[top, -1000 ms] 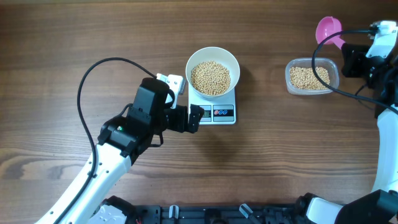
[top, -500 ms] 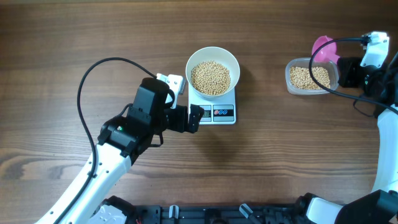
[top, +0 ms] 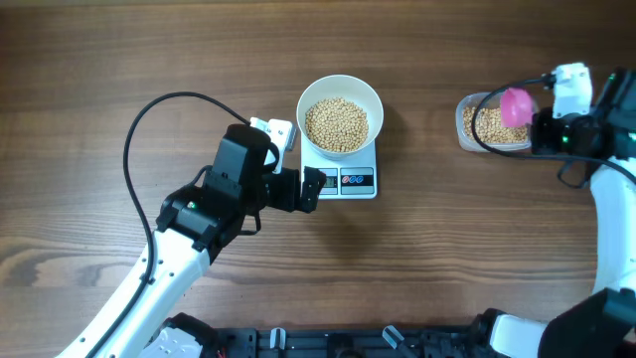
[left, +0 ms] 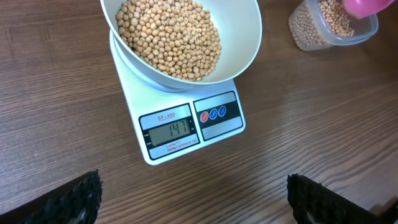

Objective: Scoop item into bowl and weigh 150g on scale
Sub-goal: 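Dip the pink scoop into the soybeans again with the right gripper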

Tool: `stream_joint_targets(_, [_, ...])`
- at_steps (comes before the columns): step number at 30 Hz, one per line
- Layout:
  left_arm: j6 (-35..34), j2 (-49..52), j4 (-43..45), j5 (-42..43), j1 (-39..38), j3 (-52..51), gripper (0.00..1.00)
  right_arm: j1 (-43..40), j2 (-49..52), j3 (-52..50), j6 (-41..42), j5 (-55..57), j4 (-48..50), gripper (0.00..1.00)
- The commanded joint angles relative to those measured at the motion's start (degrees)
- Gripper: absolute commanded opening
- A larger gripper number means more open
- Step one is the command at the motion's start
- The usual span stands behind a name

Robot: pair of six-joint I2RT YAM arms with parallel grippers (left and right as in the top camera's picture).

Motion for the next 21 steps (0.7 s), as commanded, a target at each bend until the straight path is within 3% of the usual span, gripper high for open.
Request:
stream_joint_targets(1, [1.2, -0.5, 0.2, -0.6, -0.3, 0.0, 1.0, 1.8, 2.6, 0.2, -1.3, 6.3, -1.3, 0.04])
stream_joint_targets(10, [1.2, -0.5, 0.2, -0.6, -0.3, 0.0, 1.0, 3.1, 5.5, 0.2, -0.9, 6.6, -2.8, 0.04])
stream_joint_targets(21, [1.2, -0.5, 0.2, -0.6, -0.3, 0.0, 1.0, 3.1, 6.2, 0.2, 1.9, -7.1, -5.2, 0.04])
